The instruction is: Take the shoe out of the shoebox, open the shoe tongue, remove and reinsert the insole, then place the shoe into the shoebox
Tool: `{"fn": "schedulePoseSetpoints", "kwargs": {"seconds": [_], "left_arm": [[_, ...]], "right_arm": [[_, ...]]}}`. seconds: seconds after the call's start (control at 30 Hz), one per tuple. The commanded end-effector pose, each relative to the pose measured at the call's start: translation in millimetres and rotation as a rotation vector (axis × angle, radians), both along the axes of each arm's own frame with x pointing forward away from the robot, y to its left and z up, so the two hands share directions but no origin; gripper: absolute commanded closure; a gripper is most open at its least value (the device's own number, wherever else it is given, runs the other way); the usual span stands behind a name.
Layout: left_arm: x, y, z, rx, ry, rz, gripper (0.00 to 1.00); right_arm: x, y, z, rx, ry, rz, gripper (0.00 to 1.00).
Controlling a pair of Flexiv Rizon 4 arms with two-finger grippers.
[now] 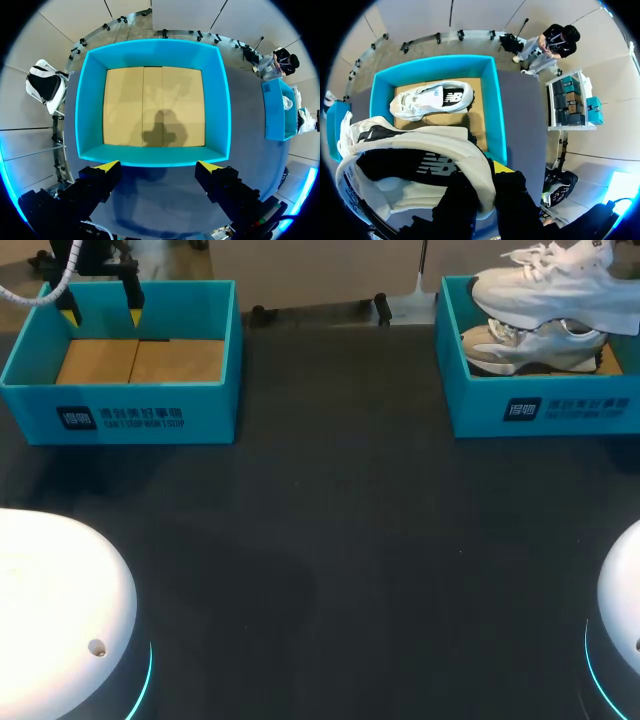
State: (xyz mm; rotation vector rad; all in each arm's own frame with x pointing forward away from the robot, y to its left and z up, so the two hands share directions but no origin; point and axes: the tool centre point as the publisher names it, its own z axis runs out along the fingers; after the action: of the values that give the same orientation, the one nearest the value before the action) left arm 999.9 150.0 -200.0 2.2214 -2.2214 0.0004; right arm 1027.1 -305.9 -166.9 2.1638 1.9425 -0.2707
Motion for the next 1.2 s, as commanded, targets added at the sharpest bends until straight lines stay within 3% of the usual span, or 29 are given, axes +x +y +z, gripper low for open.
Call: {"fn": "schedulePoseSetpoints", "kwargs": {"seconds": [0.03,0.43,0.67,1.2], "left_arm": [[0.1,-0.1,0.0,0.0,0.0,0.0,0.0],[0.1,-0.1,0.0,0.0,0.0,0.0,0.0],[0.1,-0.1,0.0,0.0,0.0,0.0,0.0],[0.1,-0.1,0.0,0.0,0.0,0.0,0.0]], "right_arm": [[-32.7,15.6,19.5,-0.001,-0.044,-0.001,1.0],[-99.0,100.3,25.0,-0.06,-0.034,-0.021,1.0],[-138.4,156.5,31.7,-0.07,-0.071,-0.03,1.0],[-214.9,266.8,37.6,-0.082,-0.063,-0.019,1.0]]}}
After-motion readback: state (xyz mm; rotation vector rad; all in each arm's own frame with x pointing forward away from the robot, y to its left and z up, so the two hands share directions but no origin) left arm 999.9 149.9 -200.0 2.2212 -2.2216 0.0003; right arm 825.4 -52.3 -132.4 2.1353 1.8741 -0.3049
